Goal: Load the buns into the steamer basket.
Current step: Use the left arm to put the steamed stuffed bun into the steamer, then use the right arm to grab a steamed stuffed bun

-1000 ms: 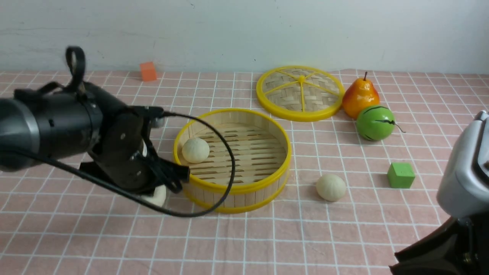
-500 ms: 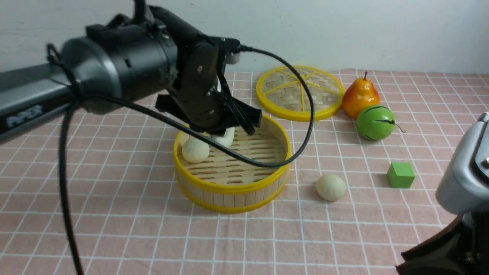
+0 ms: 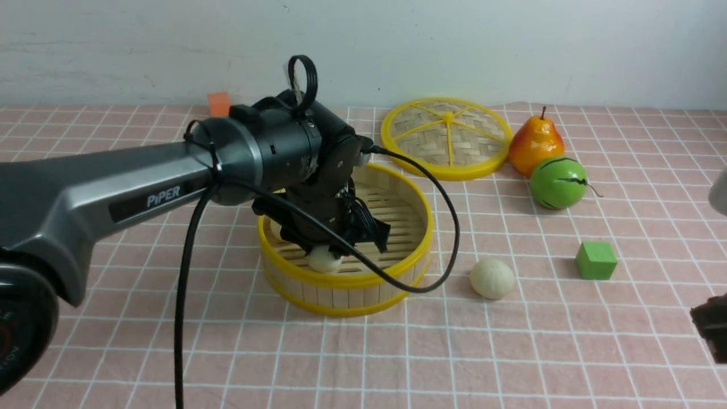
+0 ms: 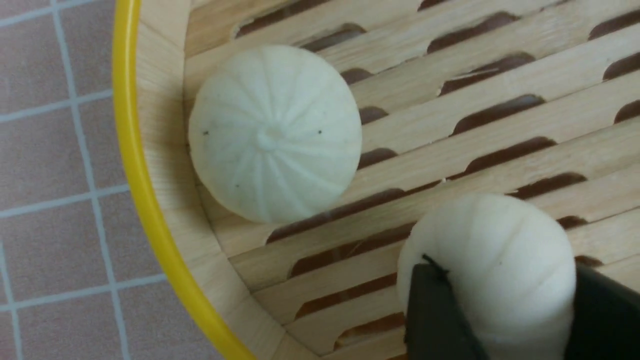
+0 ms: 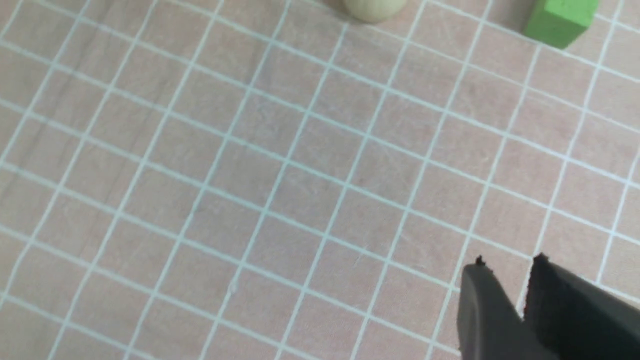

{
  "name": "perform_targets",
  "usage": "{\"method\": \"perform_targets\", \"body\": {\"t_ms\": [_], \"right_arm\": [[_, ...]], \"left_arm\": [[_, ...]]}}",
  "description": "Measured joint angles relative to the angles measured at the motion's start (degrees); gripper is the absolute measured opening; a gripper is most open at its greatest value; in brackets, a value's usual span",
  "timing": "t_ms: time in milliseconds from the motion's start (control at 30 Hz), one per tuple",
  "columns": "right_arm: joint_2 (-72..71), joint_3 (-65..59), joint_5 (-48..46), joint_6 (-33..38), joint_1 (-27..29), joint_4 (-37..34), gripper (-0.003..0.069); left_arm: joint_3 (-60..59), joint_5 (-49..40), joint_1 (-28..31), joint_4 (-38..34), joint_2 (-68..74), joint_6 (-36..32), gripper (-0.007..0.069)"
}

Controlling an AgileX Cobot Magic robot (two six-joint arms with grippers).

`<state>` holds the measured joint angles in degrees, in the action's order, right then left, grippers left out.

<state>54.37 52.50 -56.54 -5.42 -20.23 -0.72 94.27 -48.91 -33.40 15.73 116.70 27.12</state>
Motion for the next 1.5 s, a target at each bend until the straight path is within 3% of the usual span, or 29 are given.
{"method": "perform_targets", "body": {"t_ms": [100, 267, 500, 867, 1000, 1167, 1300, 1500], "right_arm": [[2.61, 0.00, 1.29, 2.00, 4.16, -3.05, 0.0140], [7.80, 1.03, 3.69, 9.30, 9.21, -10.67, 0.0143], [16.55, 7.23, 4.72, 16.88, 10.31, -18.05, 0.0173], [32.35, 19.14, -0.46, 18.73, 9.76, -19.54, 0.0373], [36.57, 22.95, -1.90, 18.59, 6.66, -17.09, 0.0402], [43.94, 29.48, -1.65, 15.13, 1.00, -10.03, 0.0413], [50.27, 34.71, -1.32, 13.10, 0.69, -7.97, 0.0438], [58.30, 40.47, -1.14, 12.75, 0.58, -7.33, 0.0457]], "left_arm": [[3.41, -3.40, 0.00, 0.00, -0.83, -0.41, 0.0400], [9.77, -9.67, 0.00, 0.05, -4.95, -3.55, 0.0425], [12.39, -14.17, 0.00, 0.15, -13.25, -5.94, 0.0428], [6.70, -20.99, 0.00, 0.15, -28.45, -7.00, 0.0424], [-1.59, -20.11, 0.00, 0.15, -36.16, -5.32, 0.0395], [-18.15, -17.20, 0.00, -0.11, -49.35, -3.57, 0.0286], [-28.33, -15.69, 0.00, -2.01, -58.71, -2.86, 0.0195], [-36.44, -14.17, 0.00, -4.21, -66.45, -0.63, 0.0147]]}}
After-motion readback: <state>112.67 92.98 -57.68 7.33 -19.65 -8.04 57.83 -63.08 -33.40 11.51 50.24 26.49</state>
